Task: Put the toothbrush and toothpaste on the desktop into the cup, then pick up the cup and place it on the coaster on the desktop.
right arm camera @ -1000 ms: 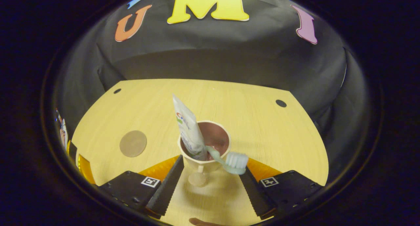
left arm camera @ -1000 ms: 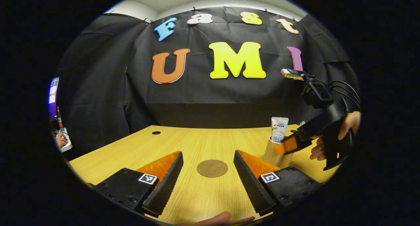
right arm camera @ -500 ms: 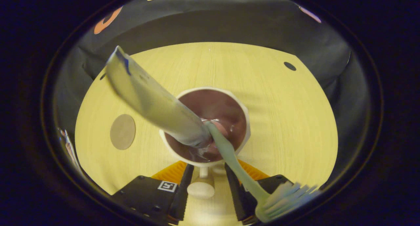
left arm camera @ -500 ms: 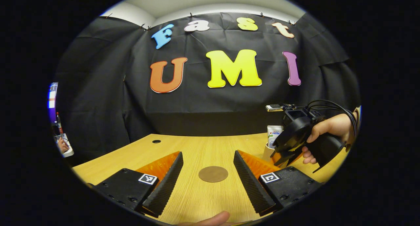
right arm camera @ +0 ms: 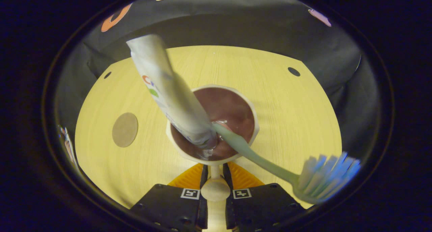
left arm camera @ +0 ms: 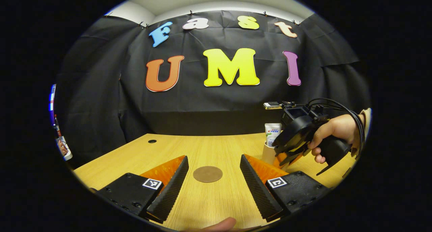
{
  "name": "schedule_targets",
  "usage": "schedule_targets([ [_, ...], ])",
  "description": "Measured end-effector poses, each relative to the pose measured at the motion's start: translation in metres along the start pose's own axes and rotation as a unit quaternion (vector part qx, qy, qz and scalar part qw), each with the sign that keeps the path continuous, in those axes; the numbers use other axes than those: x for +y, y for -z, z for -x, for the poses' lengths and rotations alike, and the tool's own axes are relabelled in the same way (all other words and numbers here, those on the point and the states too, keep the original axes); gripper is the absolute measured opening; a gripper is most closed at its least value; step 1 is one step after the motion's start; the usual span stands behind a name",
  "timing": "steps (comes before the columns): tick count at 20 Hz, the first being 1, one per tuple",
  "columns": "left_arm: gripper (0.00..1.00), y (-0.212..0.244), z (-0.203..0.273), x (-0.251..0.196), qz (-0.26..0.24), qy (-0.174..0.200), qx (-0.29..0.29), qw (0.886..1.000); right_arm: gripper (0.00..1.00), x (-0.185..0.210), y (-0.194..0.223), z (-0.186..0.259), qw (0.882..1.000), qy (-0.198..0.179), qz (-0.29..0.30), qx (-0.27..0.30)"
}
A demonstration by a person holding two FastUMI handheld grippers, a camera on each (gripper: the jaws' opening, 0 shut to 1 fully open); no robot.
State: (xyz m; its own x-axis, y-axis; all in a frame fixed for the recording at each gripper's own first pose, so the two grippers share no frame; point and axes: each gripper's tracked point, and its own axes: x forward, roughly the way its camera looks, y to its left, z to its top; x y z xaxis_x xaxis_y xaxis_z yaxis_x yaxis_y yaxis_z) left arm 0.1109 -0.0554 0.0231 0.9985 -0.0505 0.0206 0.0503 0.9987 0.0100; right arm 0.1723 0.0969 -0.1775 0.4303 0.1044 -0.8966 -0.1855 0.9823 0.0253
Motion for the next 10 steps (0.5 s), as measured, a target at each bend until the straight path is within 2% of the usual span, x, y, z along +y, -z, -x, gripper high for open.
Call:
schedule_targets([
  [2, 0.97, -0.007, 0.005, -0.001, -0.001, 0.0, -0.007, 1.0, 0.2, 0.009, -0.006, 0.007, 1.0, 0.001, 0.015, -0.014],
  [4, 0.97, -0.014, 0.012, -0.003, 0.003, 0.003, -0.009, 1.0, 0.2, 0.021, -0.01, 0.013, 0.999, -0.016, 0.027, -0.018],
  [8, 0.97, -0.026, 0.029, -0.005, 0.007, 0.005, -0.013, 1.0, 0.2, 0.064, -0.017, 0.031, 0.997, -0.032, 0.063, -0.033],
  [10, 1.0, -0.026, 0.037, -0.001, 0.0, 0.004, -0.013, 1.0, 0.2, 0.087, -0.015, 0.033, 0.996, -0.046, 0.076, -0.033],
])
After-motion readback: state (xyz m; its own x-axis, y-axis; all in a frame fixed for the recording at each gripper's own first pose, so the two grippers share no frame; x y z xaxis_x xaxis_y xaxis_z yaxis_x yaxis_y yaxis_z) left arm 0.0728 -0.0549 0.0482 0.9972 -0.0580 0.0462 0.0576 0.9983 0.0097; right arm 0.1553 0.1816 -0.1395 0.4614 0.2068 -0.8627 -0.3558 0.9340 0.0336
